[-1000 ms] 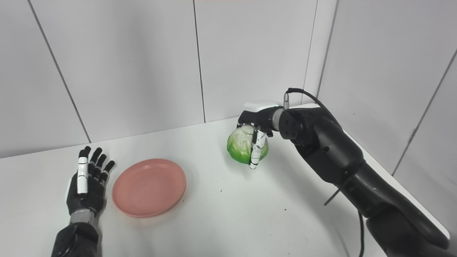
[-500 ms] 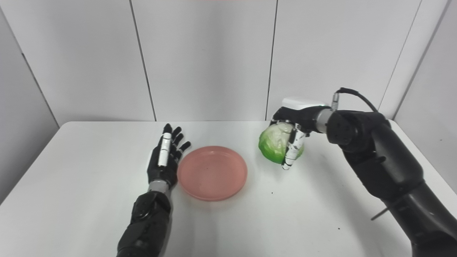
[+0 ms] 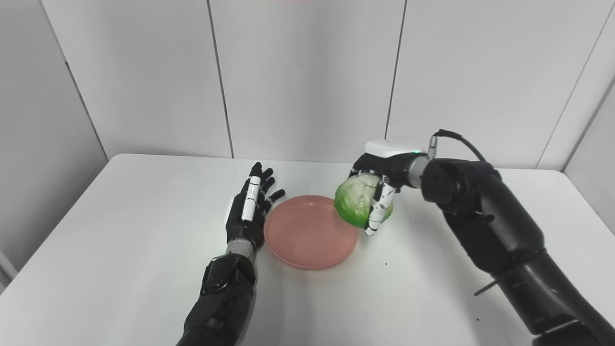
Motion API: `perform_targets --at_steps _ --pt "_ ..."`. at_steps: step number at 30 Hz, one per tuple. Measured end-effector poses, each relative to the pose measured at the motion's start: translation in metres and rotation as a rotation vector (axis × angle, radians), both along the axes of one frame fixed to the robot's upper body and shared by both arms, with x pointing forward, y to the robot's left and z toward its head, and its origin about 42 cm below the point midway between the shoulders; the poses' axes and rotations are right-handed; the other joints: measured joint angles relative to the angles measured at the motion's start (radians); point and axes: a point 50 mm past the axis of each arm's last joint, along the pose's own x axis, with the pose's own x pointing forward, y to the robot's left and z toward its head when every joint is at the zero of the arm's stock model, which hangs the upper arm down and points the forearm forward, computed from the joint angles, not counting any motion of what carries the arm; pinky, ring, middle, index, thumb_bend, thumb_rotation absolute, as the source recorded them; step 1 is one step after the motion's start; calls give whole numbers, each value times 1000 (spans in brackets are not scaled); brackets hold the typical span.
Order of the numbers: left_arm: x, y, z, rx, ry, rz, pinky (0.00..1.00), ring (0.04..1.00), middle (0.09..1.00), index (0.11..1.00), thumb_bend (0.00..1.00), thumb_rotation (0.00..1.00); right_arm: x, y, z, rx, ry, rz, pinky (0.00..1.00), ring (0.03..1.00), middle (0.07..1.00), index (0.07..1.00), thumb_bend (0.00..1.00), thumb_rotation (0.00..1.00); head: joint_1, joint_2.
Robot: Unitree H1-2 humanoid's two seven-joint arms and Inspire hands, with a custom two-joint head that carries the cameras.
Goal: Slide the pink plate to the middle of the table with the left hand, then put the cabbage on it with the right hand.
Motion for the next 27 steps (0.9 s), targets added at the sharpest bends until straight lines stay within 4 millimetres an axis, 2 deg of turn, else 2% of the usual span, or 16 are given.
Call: perform_targets --at_steps 7,11,17,21,27 --pt "0 0 0 2 -3 2 746 915 894 916 726 691 9 13 -20 -16 18 -6 247 334 481 636 571 0 -2 2" --pt "0 0 0 12 -3 0 711 918 898 924 726 724 12 20 -33 -23 17 6 271 359 482 643 570 0 0 -2" --pt "-1 0 -1 29 -1 0 722 920 891 918 731 703 13 39 -54 -8 27 16 295 389 486 651 569 0 0 -2" --pt "-1 -1 -1 28 -1 0 710 917 900 926 729 717 12 54 -60 10 -6 46 358 434 486 646 569 0 5 -3" --pt "-1 -1 -1 30 -1 -1 722 920 897 922 726 710 10 62 -74 41 -42 70 371 450 487 638 567 0 8 -6"
